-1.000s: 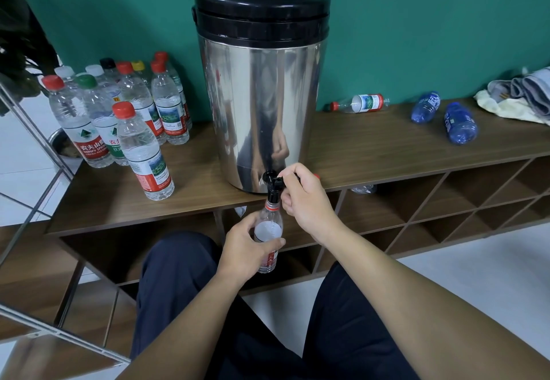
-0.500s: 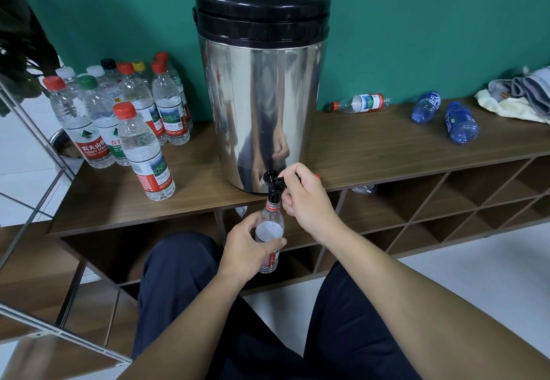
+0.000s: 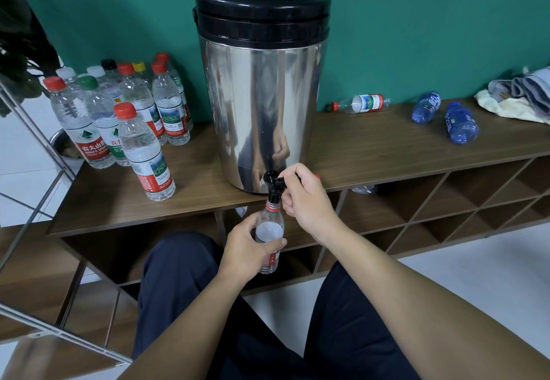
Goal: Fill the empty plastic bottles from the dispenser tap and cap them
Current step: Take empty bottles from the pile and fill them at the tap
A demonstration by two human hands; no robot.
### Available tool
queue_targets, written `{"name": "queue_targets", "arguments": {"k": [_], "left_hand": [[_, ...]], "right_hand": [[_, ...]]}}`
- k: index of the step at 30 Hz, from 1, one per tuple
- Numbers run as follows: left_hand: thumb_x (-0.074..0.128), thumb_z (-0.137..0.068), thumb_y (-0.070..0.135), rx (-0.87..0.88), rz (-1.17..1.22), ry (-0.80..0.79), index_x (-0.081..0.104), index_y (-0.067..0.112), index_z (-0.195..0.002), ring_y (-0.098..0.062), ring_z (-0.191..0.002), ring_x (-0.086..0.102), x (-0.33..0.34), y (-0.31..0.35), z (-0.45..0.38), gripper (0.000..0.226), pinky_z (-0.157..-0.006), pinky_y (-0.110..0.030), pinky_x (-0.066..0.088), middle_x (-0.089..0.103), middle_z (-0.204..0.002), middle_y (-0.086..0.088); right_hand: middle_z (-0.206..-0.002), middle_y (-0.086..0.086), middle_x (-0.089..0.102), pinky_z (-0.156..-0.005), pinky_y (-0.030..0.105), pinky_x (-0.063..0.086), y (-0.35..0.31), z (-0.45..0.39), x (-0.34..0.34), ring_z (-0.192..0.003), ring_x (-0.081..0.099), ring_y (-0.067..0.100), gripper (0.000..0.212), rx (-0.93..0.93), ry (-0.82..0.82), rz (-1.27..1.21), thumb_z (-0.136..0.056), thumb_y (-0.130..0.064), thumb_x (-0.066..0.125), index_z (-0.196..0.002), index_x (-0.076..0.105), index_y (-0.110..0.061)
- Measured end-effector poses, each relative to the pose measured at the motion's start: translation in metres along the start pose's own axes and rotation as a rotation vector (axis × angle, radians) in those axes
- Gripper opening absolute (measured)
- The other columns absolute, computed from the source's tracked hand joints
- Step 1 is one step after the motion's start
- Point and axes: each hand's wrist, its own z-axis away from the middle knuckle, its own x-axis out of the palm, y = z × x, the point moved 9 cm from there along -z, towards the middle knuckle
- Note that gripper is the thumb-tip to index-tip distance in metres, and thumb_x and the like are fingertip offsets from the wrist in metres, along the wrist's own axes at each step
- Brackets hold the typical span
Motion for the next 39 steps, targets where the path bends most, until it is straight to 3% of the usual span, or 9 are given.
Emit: {"name": "queue_targets", "arguments": {"k": [3, 16, 21, 32, 39], "left_hand": [[0.098, -0.063, 0.052, 0.000, -0.003, 0.000, 0.075, 0.042, -0.129, -0.011, -0.116, 0.076, -0.0003, -0.0008, -0.0002, 0.071, -0.107, -0.050, 0.062, 0.081, -0.120, 0.016], [0.102, -0.073, 0.039, 0.000, -0.027, 0.007, 0.074, 0.040, -0.132, -0.008, -0.118, 0.074, -0.0019, -0.0012, 0.0007, 0.065, -0.107, -0.049, 0.063, 0.080, -0.121, 0.018], [0.097, -0.062, 0.058, -0.002, -0.024, 0.008, 0.073, 0.043, -0.133, -0.009, -0.120, 0.073, -0.0013, -0.0009, 0.0001, 0.076, -0.107, -0.050, 0.062, 0.079, -0.123, 0.019], [0.103, -0.074, 0.028, 0.013, -0.005, 0.025, 0.076, 0.042, -0.128, -0.008, -0.116, 0.075, -0.0020, -0.0027, -0.0011, 0.062, -0.109, -0.050, 0.061, 0.081, -0.119, 0.016], [0.103, -0.075, 0.030, 0.020, -0.001, 0.020, 0.075, 0.041, -0.131, -0.008, -0.117, 0.074, -0.0018, -0.0017, -0.0006, 0.064, -0.108, -0.048, 0.061, 0.080, -0.120, 0.017]], "right_hand": [[-0.061, 0.004, 0.039, -0.050, 0.030, 0.030, 0.0002, 0.0000, -0.0001, -0.054, 0.035, 0.016, 0.021, -0.001, 0.001, -0.008, -0.117, -0.019, 0.046, -0.102, 0.057, -0.010], [-0.062, 0.005, 0.042, -0.050, 0.030, 0.032, -0.0013, 0.0011, 0.0001, -0.054, 0.038, 0.014, 0.022, -0.001, -0.003, 0.018, -0.117, -0.022, 0.046, -0.104, 0.058, -0.010], [-0.064, 0.007, 0.042, -0.051, 0.030, 0.032, -0.0011, 0.0008, -0.0003, -0.055, 0.039, 0.015, 0.022, -0.005, -0.003, 0.026, -0.117, -0.023, 0.046, -0.106, 0.059, -0.009], [-0.061, 0.004, 0.040, -0.051, 0.031, 0.030, 0.0011, -0.0005, 0.0004, -0.054, 0.037, 0.016, 0.022, 0.004, 0.007, 0.002, -0.116, -0.022, 0.047, -0.098, 0.057, -0.014], [-0.061, 0.004, 0.039, -0.050, 0.028, 0.030, 0.0012, -0.0003, 0.0004, -0.054, 0.036, 0.015, 0.021, 0.006, 0.006, -0.011, -0.116, -0.020, 0.046, -0.101, 0.057, -0.011]]}}
